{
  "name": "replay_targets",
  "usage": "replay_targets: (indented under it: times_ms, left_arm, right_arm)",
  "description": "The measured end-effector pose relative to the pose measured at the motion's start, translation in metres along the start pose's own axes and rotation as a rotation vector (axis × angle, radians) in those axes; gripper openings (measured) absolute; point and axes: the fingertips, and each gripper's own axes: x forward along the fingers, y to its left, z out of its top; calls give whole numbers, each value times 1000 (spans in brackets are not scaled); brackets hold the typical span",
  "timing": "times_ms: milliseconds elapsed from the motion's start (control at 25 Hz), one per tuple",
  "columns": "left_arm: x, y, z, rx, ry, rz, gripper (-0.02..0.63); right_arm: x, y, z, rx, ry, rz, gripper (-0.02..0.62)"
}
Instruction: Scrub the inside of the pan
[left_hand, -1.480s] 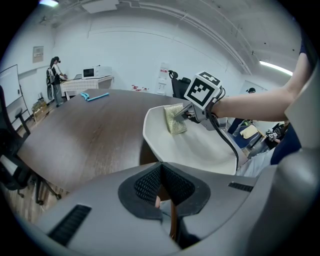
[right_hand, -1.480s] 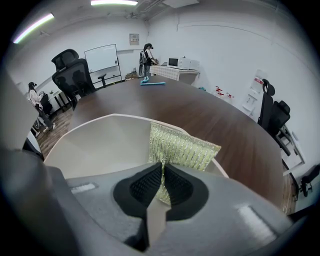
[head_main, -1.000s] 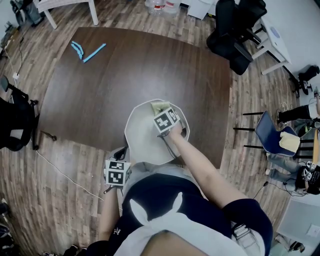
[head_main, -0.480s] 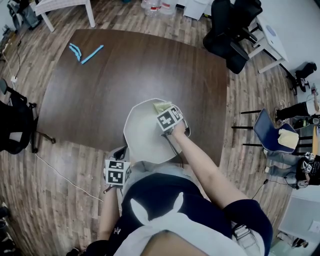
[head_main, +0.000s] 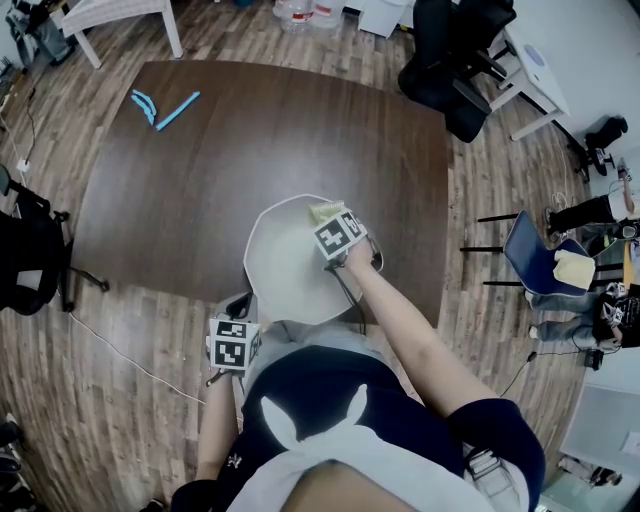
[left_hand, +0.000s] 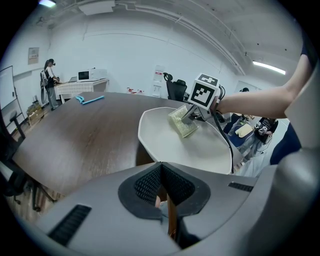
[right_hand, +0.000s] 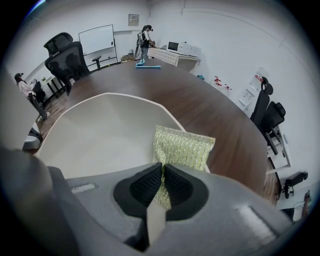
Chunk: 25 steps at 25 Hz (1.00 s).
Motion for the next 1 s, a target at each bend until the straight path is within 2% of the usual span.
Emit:
replay_targets:
  times_ms: [440, 680, 1000]
  left_arm:
    - [0, -3, -2, 3, -9, -8, 3]
    - [0, -4, -4, 6, -16, -12, 3]
    - [-2, -7, -5, 22, -13, -21, 2]
  right_arm:
    - [2, -1, -13, -94, 97, 5, 15]
    - [1, -2, -22, -85, 144, 20, 15]
    - [-1, 4, -47, -69, 260, 71, 15]
